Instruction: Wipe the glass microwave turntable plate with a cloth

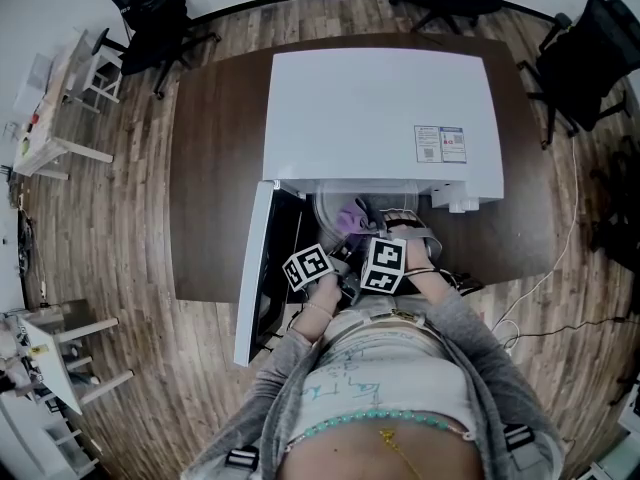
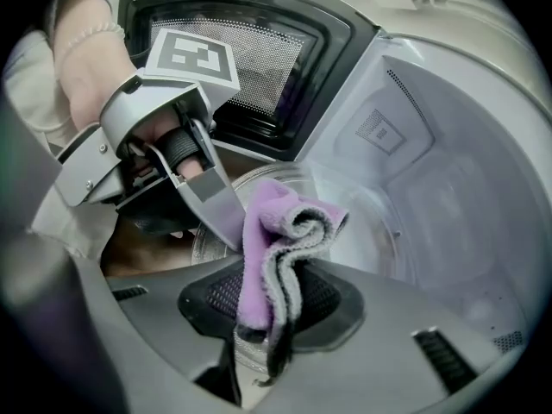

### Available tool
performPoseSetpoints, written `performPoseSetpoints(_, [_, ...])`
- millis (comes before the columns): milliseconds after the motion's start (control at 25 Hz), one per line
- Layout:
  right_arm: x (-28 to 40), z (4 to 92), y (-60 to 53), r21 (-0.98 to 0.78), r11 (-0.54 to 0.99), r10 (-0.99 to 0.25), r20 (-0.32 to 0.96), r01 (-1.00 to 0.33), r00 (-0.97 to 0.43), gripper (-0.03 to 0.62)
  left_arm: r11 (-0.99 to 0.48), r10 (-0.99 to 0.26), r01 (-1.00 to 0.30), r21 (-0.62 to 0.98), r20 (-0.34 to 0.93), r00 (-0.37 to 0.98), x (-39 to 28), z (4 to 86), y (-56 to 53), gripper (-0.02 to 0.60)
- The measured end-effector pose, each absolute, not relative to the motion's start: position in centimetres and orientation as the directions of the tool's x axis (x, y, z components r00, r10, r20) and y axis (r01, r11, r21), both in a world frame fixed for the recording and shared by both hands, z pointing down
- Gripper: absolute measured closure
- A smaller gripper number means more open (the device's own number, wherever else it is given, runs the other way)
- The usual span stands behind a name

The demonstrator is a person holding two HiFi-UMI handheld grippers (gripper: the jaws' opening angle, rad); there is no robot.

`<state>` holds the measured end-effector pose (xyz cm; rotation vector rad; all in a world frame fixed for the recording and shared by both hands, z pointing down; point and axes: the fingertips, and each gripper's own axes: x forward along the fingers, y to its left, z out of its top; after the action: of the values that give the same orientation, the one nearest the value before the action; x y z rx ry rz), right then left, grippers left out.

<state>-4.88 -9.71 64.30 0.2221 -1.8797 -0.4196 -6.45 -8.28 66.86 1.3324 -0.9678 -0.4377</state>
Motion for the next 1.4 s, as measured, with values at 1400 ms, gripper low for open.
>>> performPoseSetpoints(1400, [-8.1, 63.0, -18.9, 0.5, 0.858, -0.506, 0.789, -0.116, -0.348, 0.468, 0.216, -0.745, -0.269, 0.938, 0.337, 0.576, -6.4, 66.9, -8.7, 0.485])
